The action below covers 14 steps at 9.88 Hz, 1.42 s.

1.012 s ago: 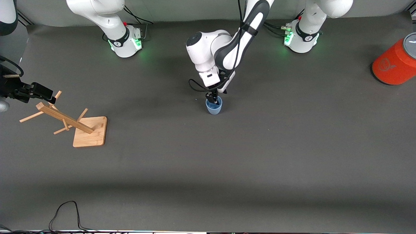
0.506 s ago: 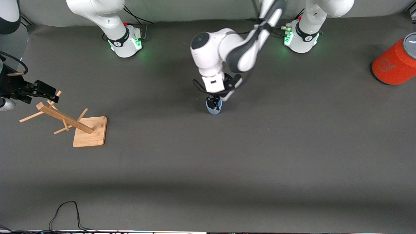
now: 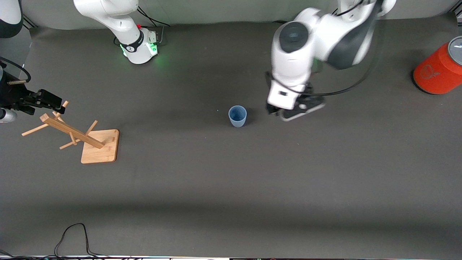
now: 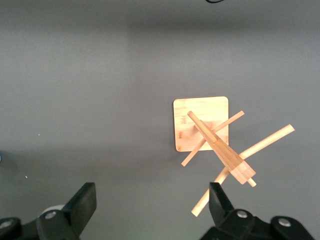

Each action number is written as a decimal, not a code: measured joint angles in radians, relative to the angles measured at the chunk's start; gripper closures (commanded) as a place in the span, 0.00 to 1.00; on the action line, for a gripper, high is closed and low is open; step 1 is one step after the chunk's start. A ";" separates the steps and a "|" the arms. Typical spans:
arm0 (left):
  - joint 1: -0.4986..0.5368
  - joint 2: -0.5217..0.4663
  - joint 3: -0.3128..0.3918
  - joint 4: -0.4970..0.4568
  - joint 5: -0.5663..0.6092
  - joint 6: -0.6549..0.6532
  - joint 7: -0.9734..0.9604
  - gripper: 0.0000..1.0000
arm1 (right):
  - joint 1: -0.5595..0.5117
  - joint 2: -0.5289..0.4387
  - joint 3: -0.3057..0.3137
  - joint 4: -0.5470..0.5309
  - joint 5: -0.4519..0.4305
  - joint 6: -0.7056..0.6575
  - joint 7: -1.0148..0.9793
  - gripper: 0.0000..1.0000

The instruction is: Rotate and upright cup with both arms

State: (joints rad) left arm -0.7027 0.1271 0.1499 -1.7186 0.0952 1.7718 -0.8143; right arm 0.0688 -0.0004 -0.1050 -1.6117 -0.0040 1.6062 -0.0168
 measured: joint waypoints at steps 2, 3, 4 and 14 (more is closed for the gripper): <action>0.145 -0.073 0.003 -0.002 -0.001 -0.044 0.285 0.00 | -0.001 0.000 -0.008 -0.001 0.000 0.000 0.000 0.00; 0.217 -0.100 0.004 -0.004 -0.001 -0.053 0.382 0.00 | -0.001 0.001 -0.008 -0.001 0.000 0.000 0.000 0.00; 0.276 -0.118 0.005 -0.005 0.000 -0.055 0.450 0.00 | -0.001 0.001 -0.008 -0.001 0.000 0.000 0.000 0.00; 0.657 -0.258 -0.082 -0.002 -0.078 -0.218 0.913 0.00 | 0.000 0.001 -0.008 -0.003 0.000 0.000 0.000 0.00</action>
State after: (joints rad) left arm -0.0460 -0.1307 0.0684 -1.7209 0.0172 1.5533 0.0989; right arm 0.0689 0.0003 -0.1135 -1.6147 -0.0040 1.6062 -0.0168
